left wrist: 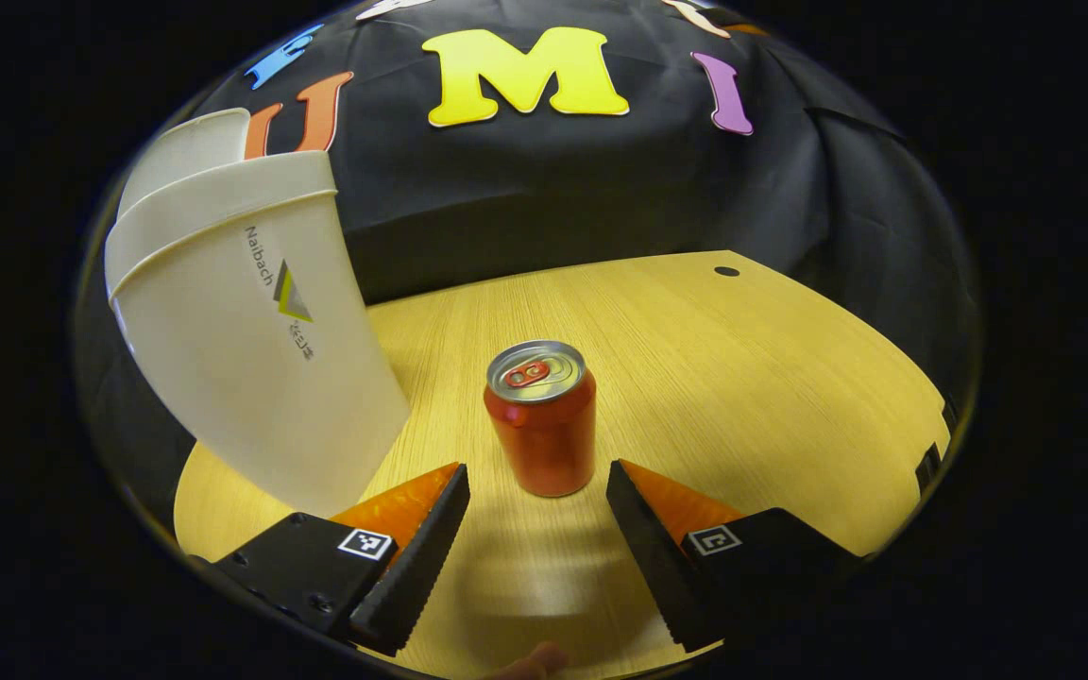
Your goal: Press the lid of the desktop garbage bin to open it, pick up the crumpled paper on the desktop and throw it into the bin, then pick up the pop can on the desktop and drop it into the bin, and finally close the garbage bin lid.
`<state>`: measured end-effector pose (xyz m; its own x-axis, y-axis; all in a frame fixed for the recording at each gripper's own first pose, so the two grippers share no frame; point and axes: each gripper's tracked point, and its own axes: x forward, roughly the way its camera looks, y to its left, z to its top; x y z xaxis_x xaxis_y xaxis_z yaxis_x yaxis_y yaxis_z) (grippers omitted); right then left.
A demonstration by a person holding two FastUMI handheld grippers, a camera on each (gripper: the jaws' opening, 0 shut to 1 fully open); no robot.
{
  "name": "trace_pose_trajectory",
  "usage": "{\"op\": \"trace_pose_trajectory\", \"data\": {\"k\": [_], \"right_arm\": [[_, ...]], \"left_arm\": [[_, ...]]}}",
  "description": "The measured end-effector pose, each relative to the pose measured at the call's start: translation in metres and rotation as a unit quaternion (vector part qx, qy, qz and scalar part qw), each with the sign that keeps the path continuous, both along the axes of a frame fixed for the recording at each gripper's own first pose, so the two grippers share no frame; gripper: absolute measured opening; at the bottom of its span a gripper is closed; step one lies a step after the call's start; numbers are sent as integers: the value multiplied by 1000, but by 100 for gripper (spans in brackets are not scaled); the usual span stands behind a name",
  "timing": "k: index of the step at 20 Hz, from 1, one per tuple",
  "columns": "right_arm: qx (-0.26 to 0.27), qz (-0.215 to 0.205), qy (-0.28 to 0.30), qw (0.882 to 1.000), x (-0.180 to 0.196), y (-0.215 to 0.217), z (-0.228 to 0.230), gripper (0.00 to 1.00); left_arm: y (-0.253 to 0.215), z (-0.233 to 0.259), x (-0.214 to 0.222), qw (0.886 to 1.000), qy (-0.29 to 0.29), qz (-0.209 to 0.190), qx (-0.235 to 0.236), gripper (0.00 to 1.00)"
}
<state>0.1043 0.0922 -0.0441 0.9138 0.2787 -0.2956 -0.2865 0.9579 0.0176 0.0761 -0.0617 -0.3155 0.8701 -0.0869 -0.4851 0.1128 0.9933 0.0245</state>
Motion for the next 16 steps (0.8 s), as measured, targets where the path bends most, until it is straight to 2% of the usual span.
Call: {"op": "trace_pose_trajectory", "data": {"k": [8,13,16], "right_arm": [[-43,12,15,999,15,-25,-31,95],[-44,8,37,998,20,-34,-50,95],[-47,9,43,998,21,-37,-54,95]], "left_arm": [[2,-27,40,999,7,33,5,97],[9,-33,58,999,8,47,10,97],[7,-36,62,999,10,43,3,95]]}}
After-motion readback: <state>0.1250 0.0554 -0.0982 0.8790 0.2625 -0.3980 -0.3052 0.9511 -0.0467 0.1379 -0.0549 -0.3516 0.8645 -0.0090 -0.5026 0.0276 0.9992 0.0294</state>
